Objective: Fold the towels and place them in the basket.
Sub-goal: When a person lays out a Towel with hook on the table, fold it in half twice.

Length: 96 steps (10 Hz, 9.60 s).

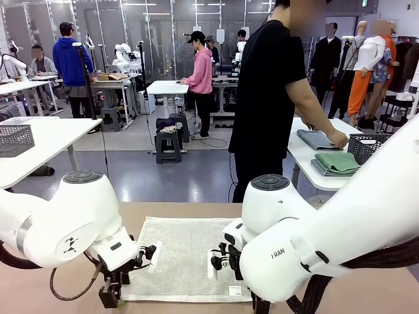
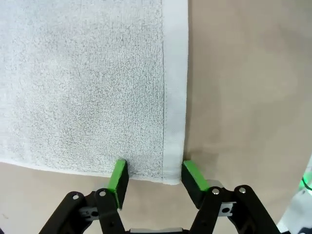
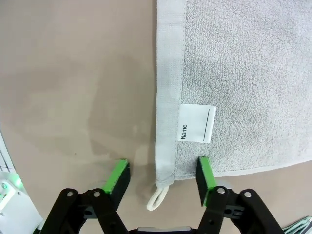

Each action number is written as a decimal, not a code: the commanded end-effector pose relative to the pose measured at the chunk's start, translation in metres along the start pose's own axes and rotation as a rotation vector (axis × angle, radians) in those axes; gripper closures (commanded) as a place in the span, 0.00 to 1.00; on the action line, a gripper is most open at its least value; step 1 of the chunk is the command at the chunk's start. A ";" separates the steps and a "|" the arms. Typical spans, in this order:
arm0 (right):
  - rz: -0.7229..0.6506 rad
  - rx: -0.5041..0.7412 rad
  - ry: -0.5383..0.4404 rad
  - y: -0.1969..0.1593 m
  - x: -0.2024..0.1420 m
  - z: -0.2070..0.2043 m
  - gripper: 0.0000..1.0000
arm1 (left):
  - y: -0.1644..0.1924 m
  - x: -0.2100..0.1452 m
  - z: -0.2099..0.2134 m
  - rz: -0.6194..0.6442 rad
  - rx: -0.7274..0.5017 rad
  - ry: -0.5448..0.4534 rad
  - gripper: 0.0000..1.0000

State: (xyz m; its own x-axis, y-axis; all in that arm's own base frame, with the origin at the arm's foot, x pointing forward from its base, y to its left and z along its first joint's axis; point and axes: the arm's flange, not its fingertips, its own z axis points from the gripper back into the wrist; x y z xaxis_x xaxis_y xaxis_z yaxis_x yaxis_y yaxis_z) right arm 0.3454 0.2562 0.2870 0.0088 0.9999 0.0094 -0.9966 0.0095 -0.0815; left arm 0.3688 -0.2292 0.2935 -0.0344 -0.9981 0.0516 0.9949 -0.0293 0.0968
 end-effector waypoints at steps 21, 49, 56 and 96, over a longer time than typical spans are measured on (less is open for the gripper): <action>-0.008 -0.015 -0.005 -0.007 0.001 0.011 1.00 | 0.002 -0.001 0.006 -0.031 0.029 0.022 0.97; 0.134 -0.057 -0.053 -0.131 0.002 0.112 0.94 | 0.141 -0.007 0.089 -0.040 -0.024 0.015 0.94; 0.125 0.031 -0.103 -0.211 0.001 0.088 0.94 | 0.238 -0.007 0.075 -0.014 -0.055 -0.001 0.94; -0.872 0.059 -0.129 -0.121 -0.014 0.185 0.14 | 0.194 -0.194 0.148 0.016 0.088 -0.716 0.00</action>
State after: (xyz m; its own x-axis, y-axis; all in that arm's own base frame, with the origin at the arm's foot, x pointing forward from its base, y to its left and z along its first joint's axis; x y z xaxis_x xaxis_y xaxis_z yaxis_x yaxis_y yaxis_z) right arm 0.4578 0.2346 0.4830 0.7367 0.6608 0.1437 -0.6734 0.7363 0.0661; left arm 0.5583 -0.0384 0.4557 -0.0742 -0.7550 0.6515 0.9859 0.0427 0.1619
